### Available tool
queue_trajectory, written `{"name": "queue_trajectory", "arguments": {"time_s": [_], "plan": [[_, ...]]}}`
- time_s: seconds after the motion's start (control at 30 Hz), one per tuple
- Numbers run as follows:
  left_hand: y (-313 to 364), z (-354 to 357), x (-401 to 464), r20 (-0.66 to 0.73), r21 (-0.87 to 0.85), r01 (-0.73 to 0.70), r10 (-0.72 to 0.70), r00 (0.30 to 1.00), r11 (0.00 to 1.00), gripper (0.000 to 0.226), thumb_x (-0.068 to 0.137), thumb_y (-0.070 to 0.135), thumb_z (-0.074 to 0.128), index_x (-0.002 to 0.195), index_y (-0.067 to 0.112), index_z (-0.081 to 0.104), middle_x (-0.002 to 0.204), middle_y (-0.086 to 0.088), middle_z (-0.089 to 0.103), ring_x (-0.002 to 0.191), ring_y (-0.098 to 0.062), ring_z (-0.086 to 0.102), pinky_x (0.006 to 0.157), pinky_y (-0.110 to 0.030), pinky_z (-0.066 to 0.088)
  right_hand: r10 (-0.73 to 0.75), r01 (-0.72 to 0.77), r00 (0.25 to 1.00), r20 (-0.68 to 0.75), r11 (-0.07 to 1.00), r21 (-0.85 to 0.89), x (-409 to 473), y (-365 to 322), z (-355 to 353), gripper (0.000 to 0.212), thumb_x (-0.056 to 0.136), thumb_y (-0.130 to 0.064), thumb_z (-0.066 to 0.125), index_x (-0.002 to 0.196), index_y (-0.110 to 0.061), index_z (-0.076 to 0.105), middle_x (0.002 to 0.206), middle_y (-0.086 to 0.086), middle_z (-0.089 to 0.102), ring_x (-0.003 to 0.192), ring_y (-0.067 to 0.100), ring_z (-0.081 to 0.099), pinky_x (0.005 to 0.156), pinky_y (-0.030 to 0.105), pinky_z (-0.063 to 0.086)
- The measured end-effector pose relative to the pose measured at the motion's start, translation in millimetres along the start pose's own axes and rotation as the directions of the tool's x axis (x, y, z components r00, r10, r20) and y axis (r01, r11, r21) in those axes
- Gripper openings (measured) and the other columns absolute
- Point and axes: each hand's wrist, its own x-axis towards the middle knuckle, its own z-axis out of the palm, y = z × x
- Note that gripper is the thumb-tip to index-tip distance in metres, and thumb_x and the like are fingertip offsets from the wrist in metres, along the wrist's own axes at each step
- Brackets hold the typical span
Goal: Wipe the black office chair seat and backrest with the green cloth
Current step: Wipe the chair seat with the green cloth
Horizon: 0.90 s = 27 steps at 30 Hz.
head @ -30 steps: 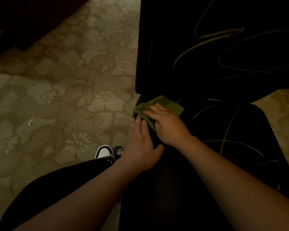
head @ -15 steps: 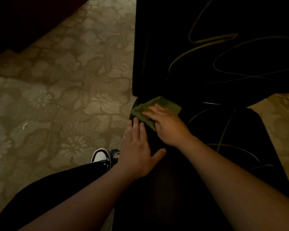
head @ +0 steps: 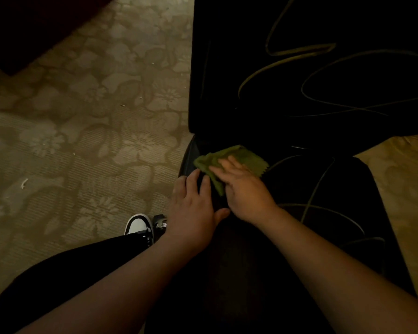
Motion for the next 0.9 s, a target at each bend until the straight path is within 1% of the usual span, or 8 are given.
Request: {"name": "queue_trajectory", "arguments": {"time_s": [0.1,0.23,0.33,0.4,0.53,0.7,0.8,0.9], "plan": [[8.1,-0.6,-3.8,-0.025,0.001,-0.039,0.039,0.999,0.999,0.082,0.097,0.06,0.048,0.16,0.018,0.016,0.167,-0.009,0.008,0.151,-0.031,0.004,0.123,-0.044,0.012,-0.029,0.029,1.0,0.005,0.999,0.03,-5.6,12.6,-4.0,0.058,0.096,-0.008,0.039,0.149,-0.032,0.034,0.159,-0.004,0.027,0.149,0.014,0.013,0.121,0.036,0.014],[13.7,0.4,-8.6,-0.016,0.013,-0.119,0.119,0.993,0.993,0.075,0.102,0.057,0.036,0.162,0.019,0.011,0.17,-0.007,0.001,0.154,-0.029,-0.009,0.123,-0.041,-0.008,0.166,-0.164,0.983,-0.074,0.986,0.031,-7.3,47.5,-9.3,0.057,0.097,-0.01,0.038,0.15,-0.031,0.032,0.159,-0.003,0.026,0.149,0.016,0.014,0.12,0.04,0.018],[11.0,0.4,-7.3,0.065,0.015,-0.12,0.118,0.991,0.993,0.103,0.088,0.083,0.035,0.162,0.021,-0.001,0.169,-0.004,-0.012,0.153,-0.027,-0.021,0.122,-0.043,-0.014,0.367,-0.361,0.921,-0.128,0.93,0.064,-17.1,76.0,-15.2,0.059,0.096,-0.01,0.04,0.151,-0.029,0.031,0.161,0.001,0.024,0.149,0.019,0.013,0.121,0.04,0.017],[9.2,-1.2,-4.8,0.131,0.043,-0.138,0.132,0.983,0.989,0.123,0.074,0.094,0.04,0.162,0.022,-0.007,0.168,-0.001,-0.019,0.151,-0.026,-0.026,0.122,-0.045,-0.014,0.42,-0.416,0.898,-0.131,0.908,0.057,-22.8,77.9,-16.2,0.058,0.096,-0.01,0.04,0.151,-0.028,0.031,0.161,0.003,0.023,0.149,0.021,0.013,0.121,0.04,0.016],[8.0,-3.8,1.3,0.156,0.069,-0.148,0.136,0.978,0.987,0.133,0.067,0.094,0.051,0.161,0.02,-0.008,0.168,-0.002,-0.019,0.151,-0.026,-0.026,0.124,-0.046,-0.011,0.297,-0.292,0.95,-0.095,0.955,0.057,-35.9,43.1,-16.1,0.057,0.095,-0.007,0.04,0.149,-0.024,0.036,0.159,0.006,0.026,0.149,0.024,0.015,0.121,0.036,0.014],[19.3,0.0,-3.8,0.154,0.098,-0.158,0.141,0.978,0.983,0.121,0.081,0.081,0.053,0.16,0.012,-0.009,0.168,-0.011,-0.02,0.151,-0.029,-0.026,0.124,-0.048,-0.011,0.05,-0.05,0.999,0.003,0.997,0.066,-71.6,6.4,-5.9,0.057,0.095,-0.007,0.04,0.148,-0.025,0.039,0.158,-0.001,0.03,0.149,0.015,0.013,0.122,0.037,0.011],[29.4,4.6,-12.2,0.147,0.089,-0.127,0.113,0.983,0.988,0.11,0.089,0.072,0.05,0.161,0.011,-0.007,0.168,-0.01,-0.02,0.152,-0.031,-0.024,0.124,-0.05,-0.011,0.061,-0.06,0.998,-0.011,0.995,0.084,-77.0,18.5,-6.0,0.056,0.094,-0.007,0.04,0.145,-0.029,0.043,0.156,-0.004,0.034,0.148,0.012,0.017,0.121,0.038,0.016],[28.4,7.1,-16.1,0.148,0.089,-0.127,0.113,0.982,0.988,0.109,0.088,0.079,0.04,0.161,0.015,-0.009,0.167,-0.008,-0.024,0.15,-0.029,-0.029,0.123,-0.05,-0.015,0.195,-0.189,0.977,-0.086,0.979,0.079,-79.5,37.6,-11.3,0.056,0.095,-0.006,0.039,0.145,-0.032,0.043,0.156,-0.004,0.034,0.147,0.012,0.018,0.121,0.036,0.016]]}}
